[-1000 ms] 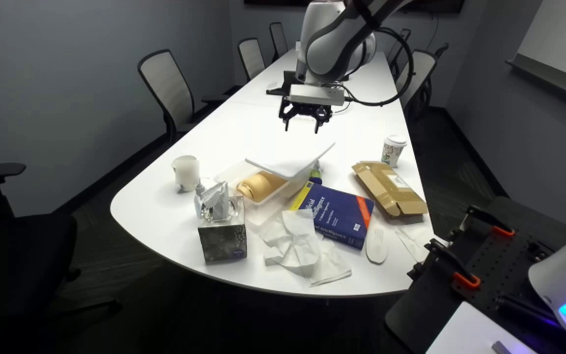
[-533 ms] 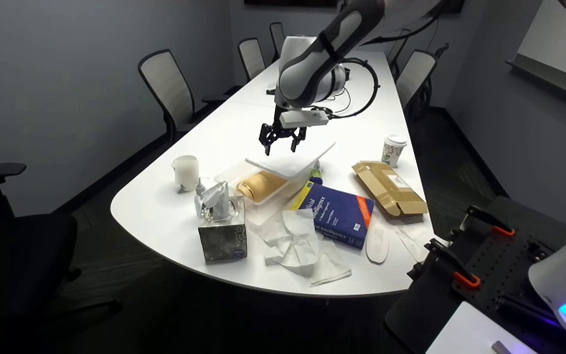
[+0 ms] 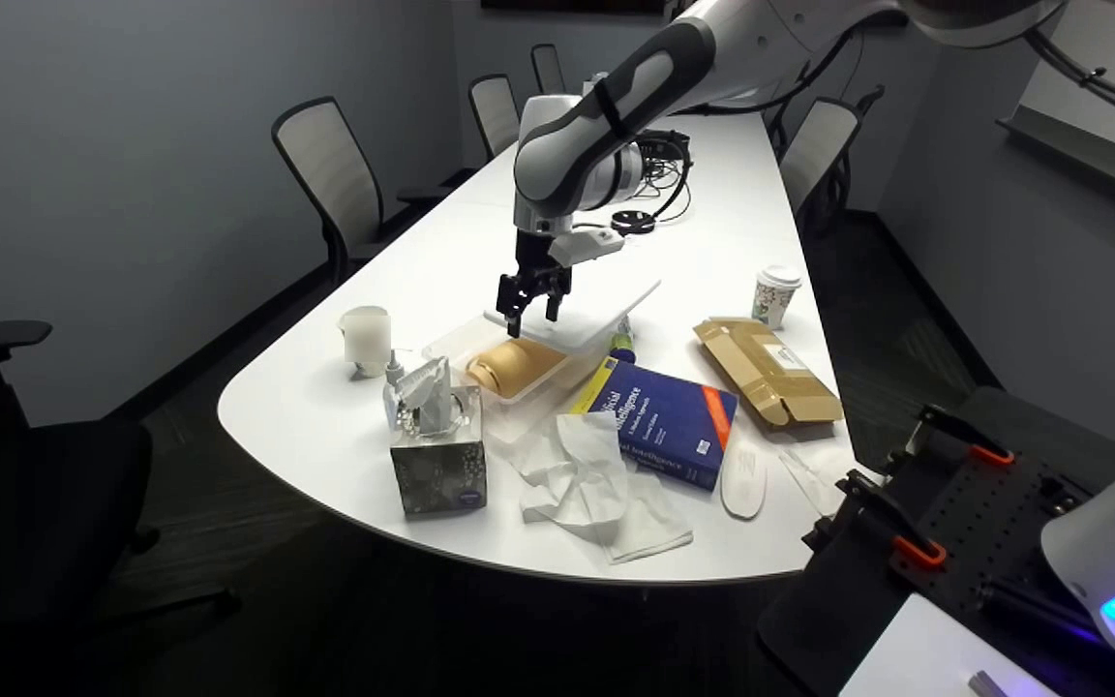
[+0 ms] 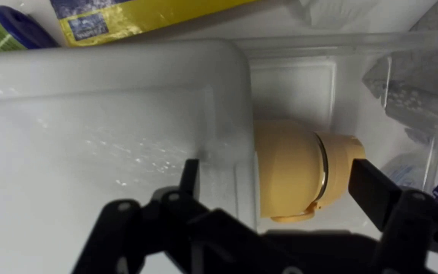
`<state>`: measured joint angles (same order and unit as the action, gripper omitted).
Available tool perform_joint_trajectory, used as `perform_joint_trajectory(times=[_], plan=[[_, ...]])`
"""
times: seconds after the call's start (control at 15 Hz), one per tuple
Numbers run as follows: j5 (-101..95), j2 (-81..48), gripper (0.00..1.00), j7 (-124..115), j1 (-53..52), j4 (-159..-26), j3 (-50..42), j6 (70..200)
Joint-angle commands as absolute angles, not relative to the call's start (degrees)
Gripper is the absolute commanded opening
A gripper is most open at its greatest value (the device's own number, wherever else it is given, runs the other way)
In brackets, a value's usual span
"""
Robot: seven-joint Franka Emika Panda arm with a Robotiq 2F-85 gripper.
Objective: Take the blue bottle out of the clear container then place the white lid over the container.
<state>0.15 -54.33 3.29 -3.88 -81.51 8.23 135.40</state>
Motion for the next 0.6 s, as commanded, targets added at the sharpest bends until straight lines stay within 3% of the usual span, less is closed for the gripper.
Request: perform_joint_trajectory(times=[0.0, 0.53], plan=[[0.81, -58.15, 1.00, 8.16, -3.90, -74.98, 9.04, 127.62], [1.54, -62.28, 1.00, 9.72, -4.63, -67.19, 9.62, 120.05]])
